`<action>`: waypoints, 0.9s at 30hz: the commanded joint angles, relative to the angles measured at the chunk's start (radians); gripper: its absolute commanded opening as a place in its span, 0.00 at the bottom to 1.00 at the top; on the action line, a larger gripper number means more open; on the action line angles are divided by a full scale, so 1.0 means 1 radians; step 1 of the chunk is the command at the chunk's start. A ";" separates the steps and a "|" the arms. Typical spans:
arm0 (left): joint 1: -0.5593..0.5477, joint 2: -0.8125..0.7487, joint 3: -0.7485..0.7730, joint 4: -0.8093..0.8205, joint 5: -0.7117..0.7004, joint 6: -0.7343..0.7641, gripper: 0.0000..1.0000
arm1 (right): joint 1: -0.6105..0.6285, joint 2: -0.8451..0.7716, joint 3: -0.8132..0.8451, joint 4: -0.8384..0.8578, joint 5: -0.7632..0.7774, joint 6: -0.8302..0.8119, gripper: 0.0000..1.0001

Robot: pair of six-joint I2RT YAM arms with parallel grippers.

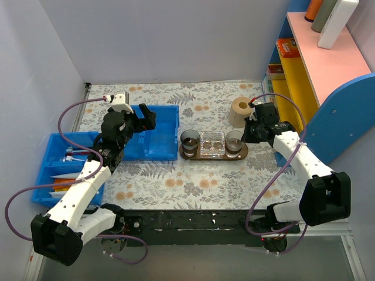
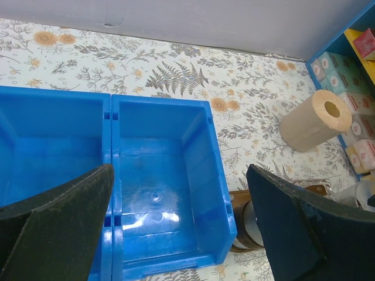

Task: Prepare toiletry sets of a toothbrush and toothpaste on the tray

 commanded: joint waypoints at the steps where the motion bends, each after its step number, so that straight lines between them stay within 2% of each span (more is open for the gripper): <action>1: 0.000 -0.010 -0.004 0.019 0.004 0.017 0.98 | 0.005 0.002 0.044 0.076 -0.012 -0.007 0.01; 27: 0.000 -0.004 -0.002 0.020 0.018 0.017 0.98 | 0.005 0.031 0.070 0.050 0.054 -0.067 0.01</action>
